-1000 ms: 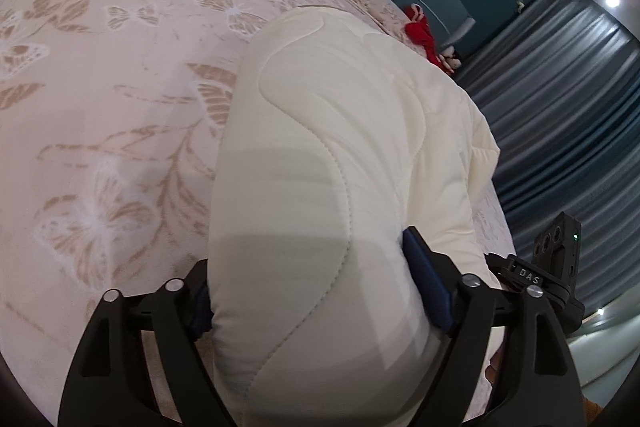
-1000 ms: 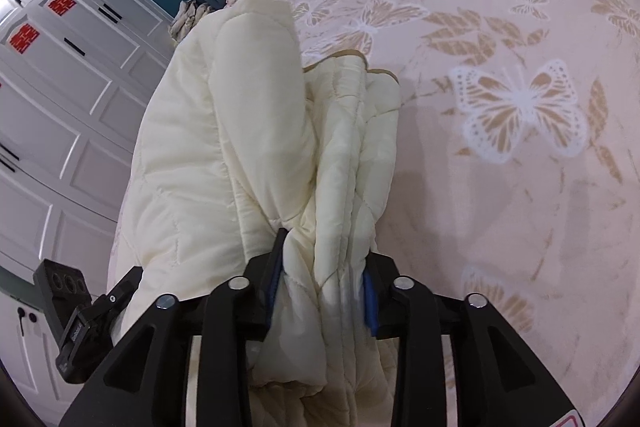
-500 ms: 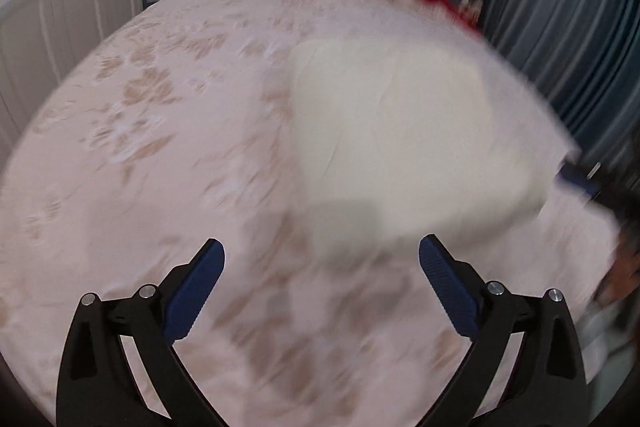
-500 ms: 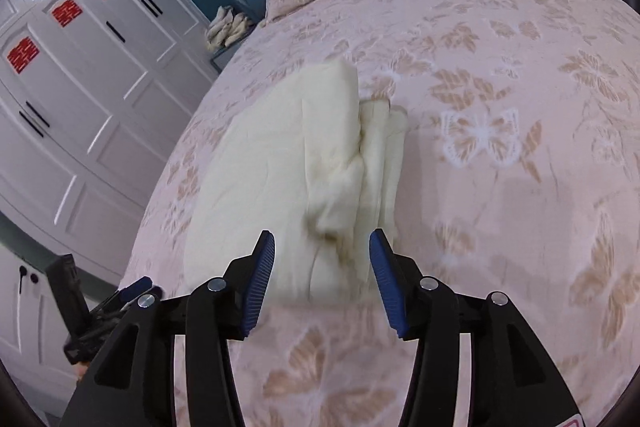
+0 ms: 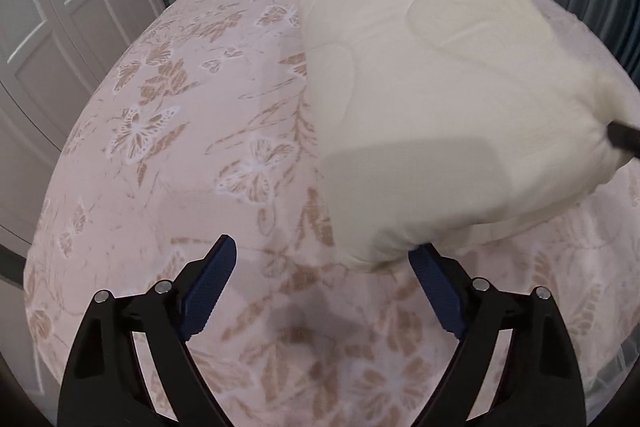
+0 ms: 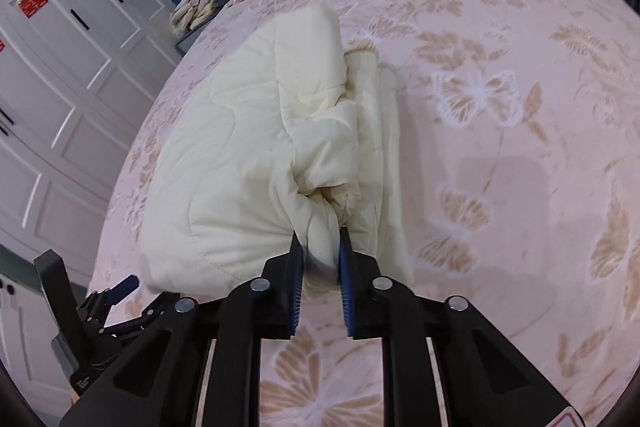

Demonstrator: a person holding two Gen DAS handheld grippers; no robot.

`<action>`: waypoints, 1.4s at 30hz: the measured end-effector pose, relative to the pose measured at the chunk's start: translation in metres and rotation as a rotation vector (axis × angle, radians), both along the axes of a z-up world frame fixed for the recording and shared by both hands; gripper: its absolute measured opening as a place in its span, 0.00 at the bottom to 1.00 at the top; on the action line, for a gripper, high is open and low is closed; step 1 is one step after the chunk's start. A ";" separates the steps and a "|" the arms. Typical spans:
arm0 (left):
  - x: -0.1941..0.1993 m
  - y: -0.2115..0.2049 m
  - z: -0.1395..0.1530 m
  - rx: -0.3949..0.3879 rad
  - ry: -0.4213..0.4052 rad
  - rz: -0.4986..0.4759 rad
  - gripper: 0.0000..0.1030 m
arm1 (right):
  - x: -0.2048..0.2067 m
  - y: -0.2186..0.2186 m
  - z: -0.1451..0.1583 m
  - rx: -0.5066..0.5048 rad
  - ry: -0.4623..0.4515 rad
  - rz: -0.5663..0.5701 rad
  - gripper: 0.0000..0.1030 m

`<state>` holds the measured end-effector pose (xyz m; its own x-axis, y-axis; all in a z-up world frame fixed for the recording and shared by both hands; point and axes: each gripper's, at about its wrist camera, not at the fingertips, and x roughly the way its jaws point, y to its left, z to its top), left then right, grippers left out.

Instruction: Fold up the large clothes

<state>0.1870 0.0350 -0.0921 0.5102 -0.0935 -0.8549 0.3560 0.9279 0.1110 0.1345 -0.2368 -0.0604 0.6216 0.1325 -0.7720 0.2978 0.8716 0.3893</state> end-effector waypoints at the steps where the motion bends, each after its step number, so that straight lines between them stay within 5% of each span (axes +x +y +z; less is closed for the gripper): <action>1: 0.001 -0.001 -0.001 0.011 0.000 0.005 0.81 | 0.001 0.000 -0.001 -0.026 0.009 -0.006 0.13; 13: 0.014 -0.013 -0.019 0.044 0.082 0.093 0.81 | 0.019 0.016 -0.040 -0.278 0.163 0.026 0.11; 31: 0.025 -0.011 -0.034 0.004 0.164 0.156 0.83 | 0.046 0.007 -0.067 -0.218 0.221 0.082 0.11; 38: -0.006 0.023 0.036 -0.106 0.093 0.066 0.77 | -0.001 -0.034 -0.021 0.073 0.137 0.044 0.24; 42: 0.005 0.040 0.075 -0.141 0.017 0.109 0.77 | -0.017 -0.044 0.016 -0.016 0.092 0.001 0.24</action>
